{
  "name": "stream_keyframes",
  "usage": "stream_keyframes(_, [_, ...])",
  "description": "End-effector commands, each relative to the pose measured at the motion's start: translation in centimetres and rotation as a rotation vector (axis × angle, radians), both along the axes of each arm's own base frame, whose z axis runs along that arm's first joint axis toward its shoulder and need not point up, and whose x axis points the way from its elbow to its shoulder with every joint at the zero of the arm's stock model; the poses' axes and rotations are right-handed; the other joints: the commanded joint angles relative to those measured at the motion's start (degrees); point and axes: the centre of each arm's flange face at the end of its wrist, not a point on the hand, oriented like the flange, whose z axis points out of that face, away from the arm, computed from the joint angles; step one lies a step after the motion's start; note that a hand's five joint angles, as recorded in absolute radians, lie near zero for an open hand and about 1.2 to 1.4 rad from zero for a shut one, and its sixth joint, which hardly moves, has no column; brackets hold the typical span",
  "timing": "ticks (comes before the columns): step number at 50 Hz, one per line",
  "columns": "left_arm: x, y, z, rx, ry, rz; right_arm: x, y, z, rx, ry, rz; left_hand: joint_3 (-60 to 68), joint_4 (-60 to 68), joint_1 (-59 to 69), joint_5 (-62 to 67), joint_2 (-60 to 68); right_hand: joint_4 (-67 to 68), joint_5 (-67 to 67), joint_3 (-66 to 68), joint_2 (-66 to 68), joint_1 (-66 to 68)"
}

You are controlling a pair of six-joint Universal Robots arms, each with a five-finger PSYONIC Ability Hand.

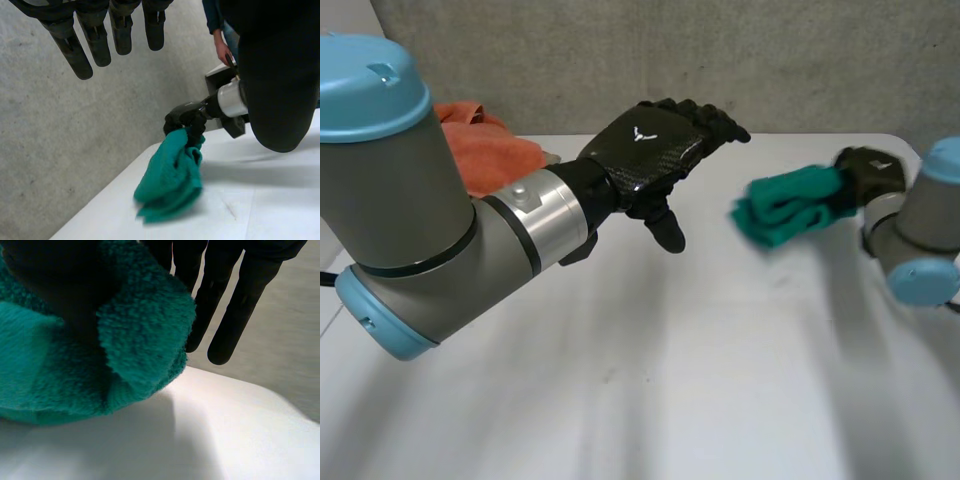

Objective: Fold the laundry.

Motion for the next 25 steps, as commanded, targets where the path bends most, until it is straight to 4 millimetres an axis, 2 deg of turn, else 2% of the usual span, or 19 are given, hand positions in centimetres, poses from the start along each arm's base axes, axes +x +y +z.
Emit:
stream_keyframes(1, [-0.5, 0.7, 0.9, -0.023, 0.016, -0.017, -8.3, -7.4, -0.9, -0.049, 0.003, -0.210, -0.56, 0.07, -0.15, 0.14, -0.04, 11.40, 16.24, 14.77, 16.59, 27.83])
stream_keyframes(2, [-0.5, 0.7, 0.9, -0.026, 0.017, -0.012, -9.9, -8.5, -1.4, -0.058, 0.005, -0.239, -0.56, 0.07, -0.15, 0.14, -0.04, 11.40, 16.24, 14.77, 16.59, 27.83])
stream_keyframes(5, [-0.7, 0.7, 1.0, -0.028, 0.018, 0.004, -12.4, -9.7, -1.7, -0.081, 0.009, -0.271, -0.56, 0.07, -0.15, 0.14, -0.04, 11.40, 16.24, 14.77, 16.59, 27.83])
stream_keyframes(11, [-0.9, 0.8, 0.6, -0.022, 0.012, 0.018, -15.0, -10.3, -2.5, -0.077, 0.010, -0.251, -0.73, -0.10, -0.32, -0.03, -0.20, 11.40, 16.24, 14.77, 16.59, 27.83])
stream_keyframes(12, [-0.9, 0.8, 0.5, -0.021, 0.011, 0.018, -15.4, -10.3, -2.8, -0.072, 0.010, -0.252, -0.73, -0.10, -0.32, -0.03, -0.20, 0.64, 5.47, 4.00, 5.83, 17.07])
stream_keyframes(14, [-1.1, 0.7, 0.1, -0.014, 0.003, 0.017, -15.7, -10.4, -3.0, -0.068, 0.010, -0.254, -0.73, -0.10, -0.32, -0.03, -0.20, -58.60, -53.76, -55.23, -53.41, -42.17])
stream_keyframes(18, [-1.3, 0.5, 0.0, -0.013, 0.004, 0.018, -16.1, -10.4, -3.0, -0.071, 0.010, -0.263, -0.73, -0.10, -0.32, -0.03, -0.20, -58.60, -53.76, -55.23, -53.41, -42.17])
stream_keyframes(22, [-1.3, 0.5, 0.0, -0.011, 0.005, 0.018, -17.8, -10.5, -2.8, -0.077, 0.024, -0.319, -0.73, -0.10, -0.32, -0.03, -0.20, -58.60, -53.76, -55.23, -53.41, -42.17])
stream_keyframes(25, [-1.3, 0.4, 0.1, -0.015, 0.007, 0.021, -18.7, -10.4, -1.9, -0.090, 0.120, -0.385, -0.73, -0.10, -0.32, -0.03, -0.20, -58.60, -53.76, -55.23, -53.41, -42.17])
